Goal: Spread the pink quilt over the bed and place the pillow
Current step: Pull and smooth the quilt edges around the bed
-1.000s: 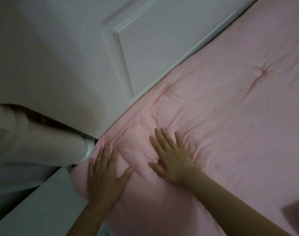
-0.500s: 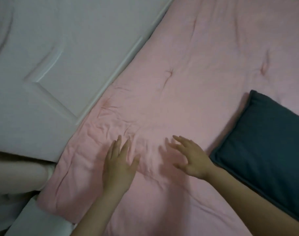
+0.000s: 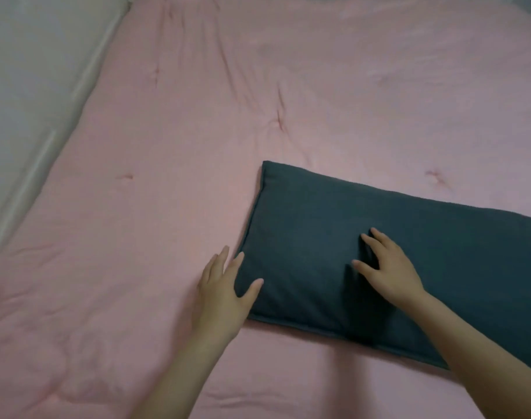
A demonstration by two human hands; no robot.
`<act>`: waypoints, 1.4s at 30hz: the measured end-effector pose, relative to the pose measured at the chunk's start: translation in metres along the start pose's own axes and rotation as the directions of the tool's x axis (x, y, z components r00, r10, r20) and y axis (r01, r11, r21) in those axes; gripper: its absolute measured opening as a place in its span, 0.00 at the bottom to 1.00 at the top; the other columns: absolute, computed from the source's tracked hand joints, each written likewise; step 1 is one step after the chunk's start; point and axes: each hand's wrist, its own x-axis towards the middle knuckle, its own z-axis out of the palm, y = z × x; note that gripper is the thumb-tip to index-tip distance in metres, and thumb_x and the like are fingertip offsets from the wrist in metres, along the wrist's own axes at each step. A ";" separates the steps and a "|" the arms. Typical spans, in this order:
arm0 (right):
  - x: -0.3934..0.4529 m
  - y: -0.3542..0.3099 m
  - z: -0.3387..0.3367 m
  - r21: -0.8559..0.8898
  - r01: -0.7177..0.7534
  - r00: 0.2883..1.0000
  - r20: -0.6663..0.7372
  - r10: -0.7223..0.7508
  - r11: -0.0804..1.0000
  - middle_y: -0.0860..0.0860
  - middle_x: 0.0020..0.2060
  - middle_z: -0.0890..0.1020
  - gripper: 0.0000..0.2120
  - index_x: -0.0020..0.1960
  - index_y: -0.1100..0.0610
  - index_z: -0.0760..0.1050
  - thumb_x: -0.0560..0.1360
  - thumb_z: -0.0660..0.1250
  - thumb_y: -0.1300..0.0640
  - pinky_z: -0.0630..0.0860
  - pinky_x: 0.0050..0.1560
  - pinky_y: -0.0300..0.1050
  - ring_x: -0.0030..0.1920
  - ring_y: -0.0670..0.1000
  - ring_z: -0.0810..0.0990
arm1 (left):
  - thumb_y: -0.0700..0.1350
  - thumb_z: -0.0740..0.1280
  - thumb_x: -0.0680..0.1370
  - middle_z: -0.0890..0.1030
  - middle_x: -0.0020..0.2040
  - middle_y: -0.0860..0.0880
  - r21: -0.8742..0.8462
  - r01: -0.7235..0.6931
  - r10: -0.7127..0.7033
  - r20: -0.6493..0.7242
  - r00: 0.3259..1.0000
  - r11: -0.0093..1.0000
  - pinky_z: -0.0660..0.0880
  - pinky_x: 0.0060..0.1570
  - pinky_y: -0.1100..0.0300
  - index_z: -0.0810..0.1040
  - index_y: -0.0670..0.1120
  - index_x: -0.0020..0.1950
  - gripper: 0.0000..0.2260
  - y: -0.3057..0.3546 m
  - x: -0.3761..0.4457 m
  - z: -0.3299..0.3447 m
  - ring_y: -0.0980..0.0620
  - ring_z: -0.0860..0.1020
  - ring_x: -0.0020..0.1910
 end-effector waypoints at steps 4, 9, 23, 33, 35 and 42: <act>0.012 0.057 -0.019 -0.097 -0.132 0.990 0.037 0.136 0.986 0.47 0.77 0.49 0.33 0.76 0.47 0.53 0.75 0.55 0.36 0.46 0.75 0.58 0.77 0.49 0.46 | 0.68 0.64 0.69 0.53 0.77 0.55 0.144 -0.204 0.192 0.092 0.977 0.968 0.53 0.74 0.55 0.61 0.56 0.73 0.36 0.073 0.045 0.035 0.53 0.51 0.75; 0.019 0.139 -0.048 -0.085 -0.466 0.885 -0.034 0.465 0.880 0.50 0.77 0.45 0.42 0.76 0.47 0.46 0.70 0.53 0.28 0.44 0.73 0.62 0.77 0.50 0.43 | 0.73 0.62 0.64 0.49 0.78 0.53 0.067 0.061 -0.072 0.191 0.979 0.996 0.50 0.74 0.47 0.55 0.54 0.75 0.45 0.105 0.101 0.073 0.51 0.46 0.76; 0.051 0.146 -0.027 -0.052 -0.406 0.914 -0.041 0.404 0.912 0.56 0.77 0.43 0.58 0.76 0.43 0.40 0.53 0.43 0.16 0.40 0.74 0.60 0.76 0.56 0.40 | 0.73 0.73 0.44 0.55 0.72 0.38 0.248 0.510 -0.557 0.189 0.809 0.824 0.57 0.67 0.38 0.40 0.59 0.74 0.67 0.095 0.170 0.110 0.38 0.57 0.70; 0.080 0.110 0.036 -0.228 -0.168 0.969 -0.216 0.118 0.959 0.50 0.59 0.80 0.23 0.60 0.45 0.77 0.73 0.51 0.39 0.55 0.66 0.58 0.65 0.55 0.75 | 0.71 0.75 0.48 0.63 0.67 0.39 0.225 0.471 -0.494 0.053 0.868 0.853 0.59 0.64 0.40 0.52 0.57 0.71 0.57 0.083 0.178 0.124 0.38 0.62 0.66; 0.085 0.105 0.042 -0.239 -0.157 0.956 -0.280 0.086 0.958 0.47 0.54 0.83 0.21 0.55 0.47 0.80 0.74 0.51 0.44 0.58 0.65 0.56 0.61 0.54 0.78 | 0.70 0.75 0.50 0.65 0.66 0.40 0.193 0.443 -0.459 0.045 0.887 0.875 0.59 0.64 0.41 0.55 0.56 0.68 0.54 0.081 0.180 0.122 0.38 0.63 0.66; 0.085 0.073 0.015 -0.002 -0.288 0.890 -0.369 0.267 0.958 0.52 0.33 0.83 0.17 0.38 0.57 0.79 0.76 0.58 0.49 0.79 0.43 0.48 0.38 0.57 0.82 | 0.66 0.76 0.54 0.77 0.55 0.43 -0.026 0.313 -0.314 -0.111 0.943 0.949 0.70 0.56 0.43 0.67 0.48 0.58 0.40 0.086 0.160 0.111 0.39 0.74 0.57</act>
